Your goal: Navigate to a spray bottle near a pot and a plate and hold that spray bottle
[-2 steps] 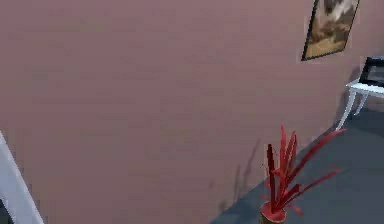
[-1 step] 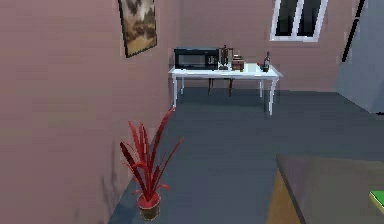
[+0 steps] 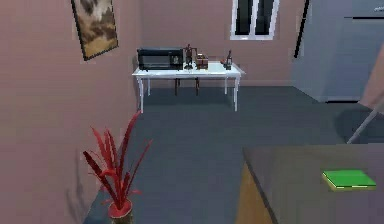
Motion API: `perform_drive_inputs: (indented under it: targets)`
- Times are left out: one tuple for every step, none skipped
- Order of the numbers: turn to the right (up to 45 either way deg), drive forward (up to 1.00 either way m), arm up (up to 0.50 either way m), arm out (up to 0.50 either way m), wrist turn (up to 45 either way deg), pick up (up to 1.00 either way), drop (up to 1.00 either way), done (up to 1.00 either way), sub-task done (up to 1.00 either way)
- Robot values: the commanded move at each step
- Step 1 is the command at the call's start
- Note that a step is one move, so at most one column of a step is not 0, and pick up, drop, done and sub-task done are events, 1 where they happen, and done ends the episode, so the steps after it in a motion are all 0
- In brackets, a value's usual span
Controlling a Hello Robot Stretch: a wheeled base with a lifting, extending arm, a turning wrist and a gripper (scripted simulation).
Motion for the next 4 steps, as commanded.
perform_drive_inputs:
  targets:
    - [0.0,0.85,0.00,0.00,0.0,0.00,0.00,0.00,0.00]
    - [39.0,0.00,0.00,0.00,0.0,0.00,0.00,0.00,0.00]
    - [0.0,0.20,0.00,0.00,0.0,0.00,0.00,0.00,0.00]
    - [45.0,0.00,0.00,0.00,0.0,0.00,0.00,0.00,0.00]
